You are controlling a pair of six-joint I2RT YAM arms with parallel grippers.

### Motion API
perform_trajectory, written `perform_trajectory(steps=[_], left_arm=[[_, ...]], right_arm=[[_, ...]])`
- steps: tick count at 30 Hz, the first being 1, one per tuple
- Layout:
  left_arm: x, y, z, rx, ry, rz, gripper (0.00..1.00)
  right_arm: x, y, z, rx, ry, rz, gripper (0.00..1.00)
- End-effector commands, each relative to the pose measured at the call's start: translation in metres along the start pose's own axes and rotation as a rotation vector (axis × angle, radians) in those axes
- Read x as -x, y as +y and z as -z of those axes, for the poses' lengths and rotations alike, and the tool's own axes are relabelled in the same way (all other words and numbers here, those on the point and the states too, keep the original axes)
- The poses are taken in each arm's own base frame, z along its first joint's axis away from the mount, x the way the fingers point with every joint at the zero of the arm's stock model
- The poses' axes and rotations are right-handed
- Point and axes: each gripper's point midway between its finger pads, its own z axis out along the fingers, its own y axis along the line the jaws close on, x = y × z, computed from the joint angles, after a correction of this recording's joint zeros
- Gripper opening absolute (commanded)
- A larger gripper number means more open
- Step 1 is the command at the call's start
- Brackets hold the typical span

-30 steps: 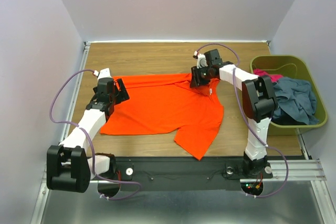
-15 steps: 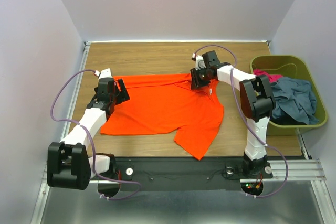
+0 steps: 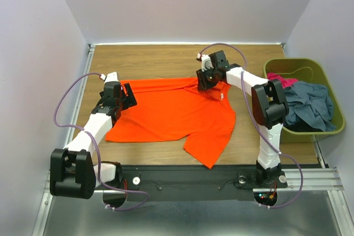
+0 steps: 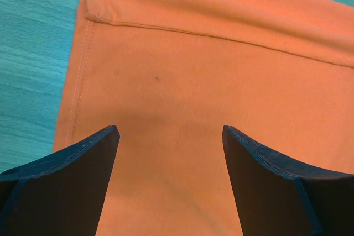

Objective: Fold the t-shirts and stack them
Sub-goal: Fold the tshirt

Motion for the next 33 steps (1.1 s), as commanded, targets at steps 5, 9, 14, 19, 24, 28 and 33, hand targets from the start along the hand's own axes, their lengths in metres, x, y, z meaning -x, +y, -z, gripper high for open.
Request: perform_trajectory(steps=[5, 9, 14, 19, 24, 28, 33], left_arm=[[0.026, -0.009, 0.003, -0.028, -0.066, -0.004, 0.87], [0.027, -0.009, 0.003, -0.028, -0.069, -0.004, 0.87], [0.027, -0.009, 0.003, -0.029, -0.069, -0.005, 0.87], [0.027, -0.009, 0.003, -0.029, -0.069, -0.007, 0.87], [0.026, -0.009, 0.003, -0.029, -0.067, -0.007, 0.87], [0.027, -0.010, 0.003, -0.031, -0.067, -0.009, 0.87], [0.026, -0.010, 0.003, -0.032, -0.065, -0.008, 0.87]], right_arm=[[0.035, 0.002, -0.003, 0.003, -0.084, 0.067, 0.40], [0.033, -0.001, -0.010, -0.001, -0.077, 0.069, 0.40], [0.029, -0.001, -0.017, 0.017, -0.065, 0.067, 0.40], [0.025, -0.001, -0.022, 0.025, -0.054, 0.065, 0.40], [0.029, 0.000, -0.016, 0.023, -0.065, 0.074, 0.24], [0.033, 0.003, -0.009, 0.024, -0.078, 0.083, 0.10], [0.038, 0.010, 0.002, 0.027, -0.094, 0.091, 0.01]])
